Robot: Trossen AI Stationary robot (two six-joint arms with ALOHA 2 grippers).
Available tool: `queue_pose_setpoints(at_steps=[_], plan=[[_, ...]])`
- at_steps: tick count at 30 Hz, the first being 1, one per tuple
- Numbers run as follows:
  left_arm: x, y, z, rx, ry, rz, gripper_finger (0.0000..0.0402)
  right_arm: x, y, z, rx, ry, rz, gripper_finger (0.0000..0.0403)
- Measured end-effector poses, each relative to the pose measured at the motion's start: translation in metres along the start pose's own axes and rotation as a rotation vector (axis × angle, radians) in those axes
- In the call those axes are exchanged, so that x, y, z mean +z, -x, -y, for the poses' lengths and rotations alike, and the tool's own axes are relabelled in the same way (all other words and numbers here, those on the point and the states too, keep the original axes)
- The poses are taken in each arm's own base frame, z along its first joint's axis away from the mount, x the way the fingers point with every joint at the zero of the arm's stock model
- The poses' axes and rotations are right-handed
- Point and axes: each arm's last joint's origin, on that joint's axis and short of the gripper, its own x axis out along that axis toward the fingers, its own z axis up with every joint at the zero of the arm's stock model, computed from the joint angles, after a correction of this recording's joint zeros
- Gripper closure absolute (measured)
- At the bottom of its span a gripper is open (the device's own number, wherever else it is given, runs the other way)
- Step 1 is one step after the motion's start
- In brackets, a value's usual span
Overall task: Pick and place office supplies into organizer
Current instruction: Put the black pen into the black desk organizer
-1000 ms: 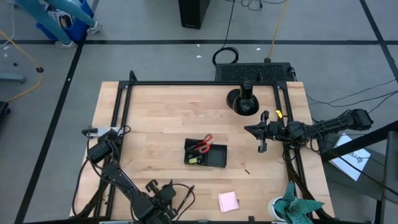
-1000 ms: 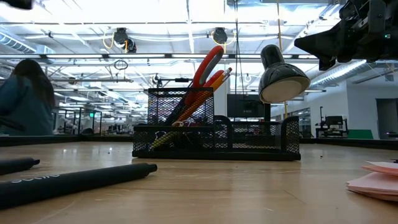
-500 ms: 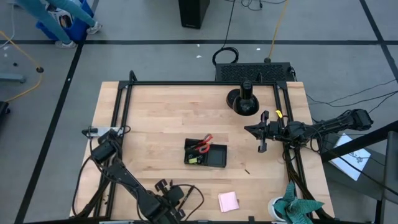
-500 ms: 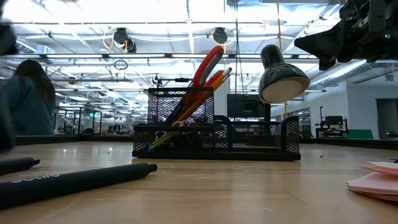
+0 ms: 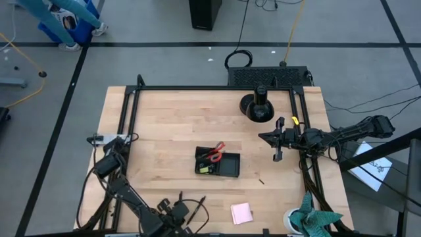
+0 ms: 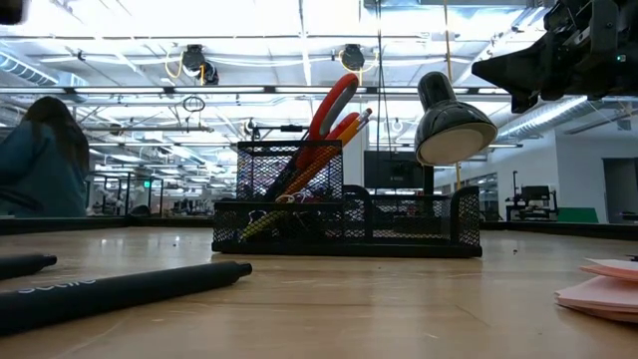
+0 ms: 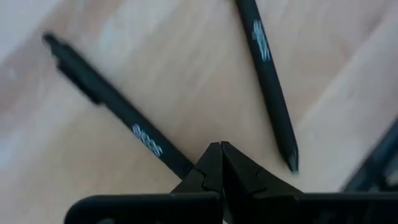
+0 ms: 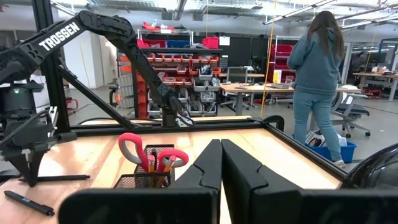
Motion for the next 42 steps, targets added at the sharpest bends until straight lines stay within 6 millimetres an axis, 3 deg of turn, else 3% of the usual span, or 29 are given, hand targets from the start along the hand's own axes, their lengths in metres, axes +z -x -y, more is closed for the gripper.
queue_pose_setpoints(at_steps=[6, 20, 27, 35, 42], plan=[[-0.012, 0.003, -0.004, 0.025, 0.016, -0.024, 0.0401, 0.0, 0.0, 0.0, 0.0, 0.0, 0.0, 0.0403], [-0.018, 0.006, -0.016, 0.15, 0.02, -0.056, 0.0401, 0.0, 0.0, 0.0, 0.0, -0.019, 0.0, 0.0403], [-0.017, 0.009, -0.013, 0.132, -0.058, 0.045, 0.0401, 0.0, 0.0, 0.0, 0.0, -0.017, -0.001, 0.0403], [0.023, 0.035, 0.017, 0.03, -0.132, 0.15, 0.0401, 0.001, 0.0, 0.0, 0.0, -0.018, 0.007, 0.0403], [0.062, 0.036, 0.009, 0.148, -0.072, 0.016, 0.0376, 0.001, 0.0, 0.0, 0.0, -0.031, 0.007, 0.0403]])
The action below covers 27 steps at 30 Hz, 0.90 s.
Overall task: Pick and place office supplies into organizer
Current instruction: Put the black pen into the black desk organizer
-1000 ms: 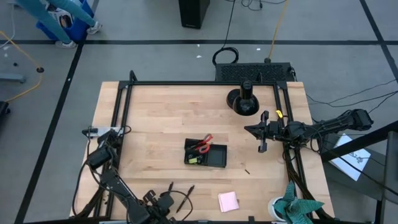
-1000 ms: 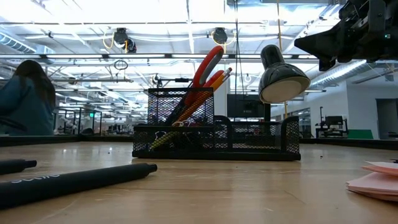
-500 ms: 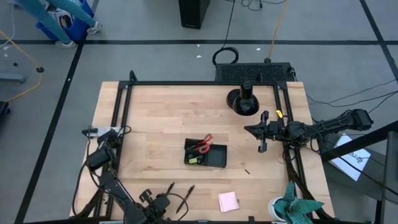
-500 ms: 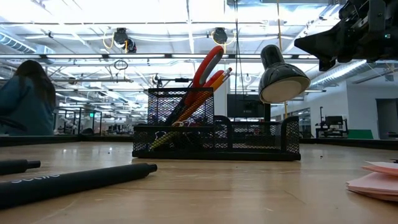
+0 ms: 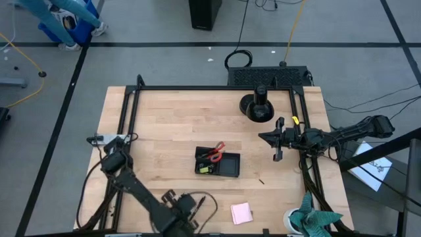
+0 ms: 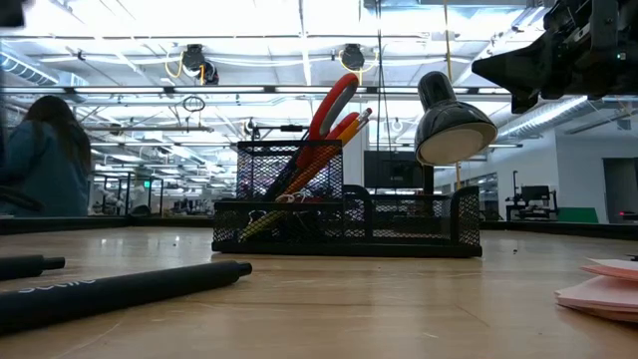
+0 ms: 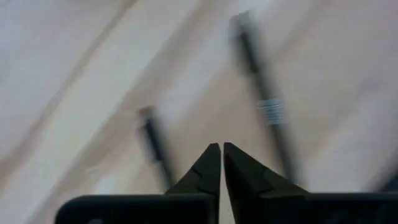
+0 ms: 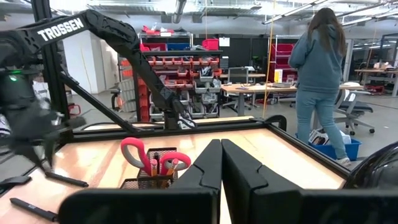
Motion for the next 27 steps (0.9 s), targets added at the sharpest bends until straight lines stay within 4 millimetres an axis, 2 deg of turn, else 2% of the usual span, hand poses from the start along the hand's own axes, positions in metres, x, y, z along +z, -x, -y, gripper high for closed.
queue_pose_setpoints(at_steps=[4, 8, 18, 21, 27], plan=[[0.012, -0.005, -0.015, 0.132, 0.085, -0.136, 0.0335, 0.0, 0.0, 0.0, 0.0, -0.003, -0.005, 0.0402], [0.024, -0.008, -0.021, 0.182, 0.143, -0.25, 0.0282, -0.001, 0.0, 0.0, 0.0, -0.001, -0.007, 0.0399], [0.032, -0.011, -0.018, 0.121, 0.098, -0.26, 0.0167, -0.001, 0.0, 0.0, 0.0, 0.008, -0.008, 0.04], [0.031, -0.014, -0.018, 0.12, 0.07, -0.228, 0.0151, -0.001, 0.0, 0.0, 0.0, 0.007, -0.008, 0.04], [0.022, -0.028, -0.016, 0.072, 0.008, -0.255, 0.0147, -0.001, 0.0, 0.0, 0.0, -0.001, -0.007, 0.0401]])
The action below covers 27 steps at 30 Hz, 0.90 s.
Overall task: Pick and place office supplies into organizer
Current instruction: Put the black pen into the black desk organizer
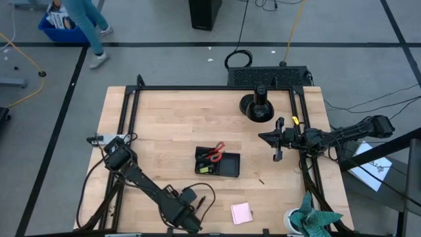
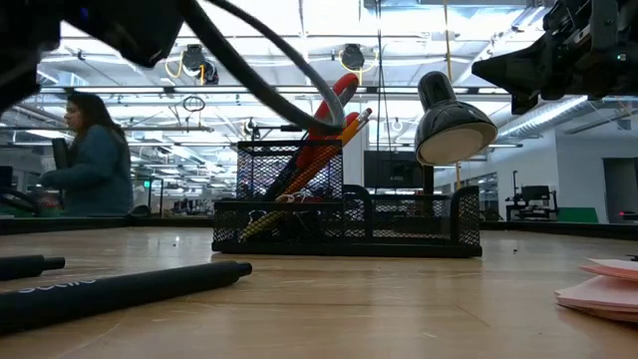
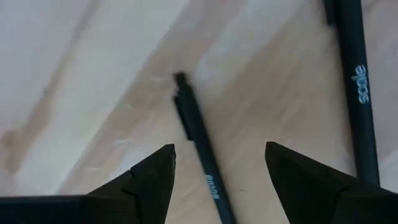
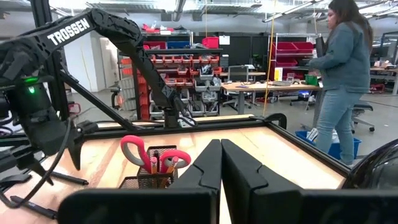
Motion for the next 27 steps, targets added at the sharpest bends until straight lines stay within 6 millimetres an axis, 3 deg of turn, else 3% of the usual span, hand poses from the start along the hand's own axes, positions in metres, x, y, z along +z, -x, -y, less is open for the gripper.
queue_pose_setpoints(at_steps=[13, 21, 27], plan=[[0.001, -0.03, -0.008, -0.019, -0.064, -0.062, 0.0155, 0.0, 0.0, 0.0, 0.0, -0.001, 0.0, 0.0401], [0.01, -0.049, -0.008, -0.131, -0.104, -0.09, 0.0249, 0.0, 0.0, 0.0, 0.0, 0.001, -0.003, 0.0401], [0.014, -0.051, -0.007, -0.161, -0.14, -0.065, 0.0317, 0.0, 0.0, 0.0, 0.0, 0.007, -0.004, 0.0401]])
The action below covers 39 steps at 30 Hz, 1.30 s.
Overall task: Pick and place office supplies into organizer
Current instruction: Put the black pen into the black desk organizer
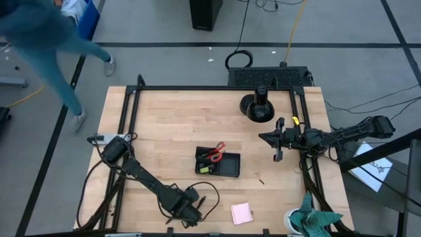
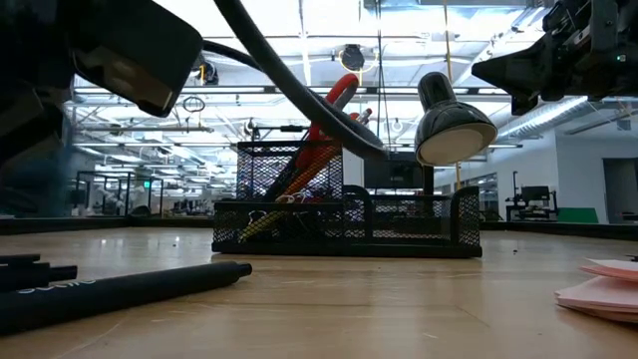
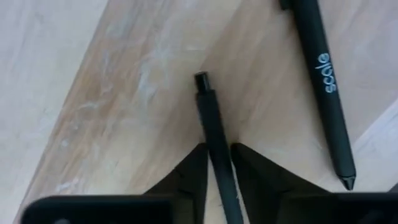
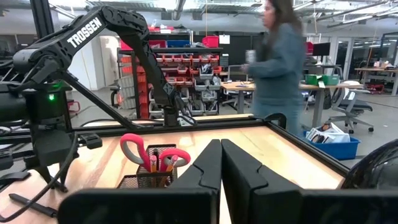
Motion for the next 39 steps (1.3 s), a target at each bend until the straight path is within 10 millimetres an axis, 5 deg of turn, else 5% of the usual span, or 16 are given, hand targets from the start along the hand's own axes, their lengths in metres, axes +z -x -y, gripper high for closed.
queue_pose_setpoints(at_steps=[8, 13, 19, 29, 39], plan=[[0.001, 0.0, 0.0, 0.006, -0.034, 0.029, 0.0386, 0.0, 0.0, 0.0, 0.0, 0.001, 0.0, 0.0401], [-0.002, 0.0, 0.001, 0.03, -0.07, 0.09, 0.0378, 0.0, 0.0, 0.0, 0.0, 0.001, 0.0, 0.0401], [-0.01, 0.007, 0.003, 0.126, -0.135, 0.357, 0.0376, 0.0, 0.0, 0.0, 0.0, 0.001, 0.0, 0.0401], [-0.012, 0.057, -0.024, 0.206, -0.119, 0.745, 0.0387, 0.0, 0.0, 0.0, 0.0, -0.002, 0.0, 0.0401], [-0.01, 0.096, -0.067, 0.008, -0.224, 1.113, 0.0396, -0.001, -0.001, 0.0, -0.001, 0.003, -0.006, 0.0401]])
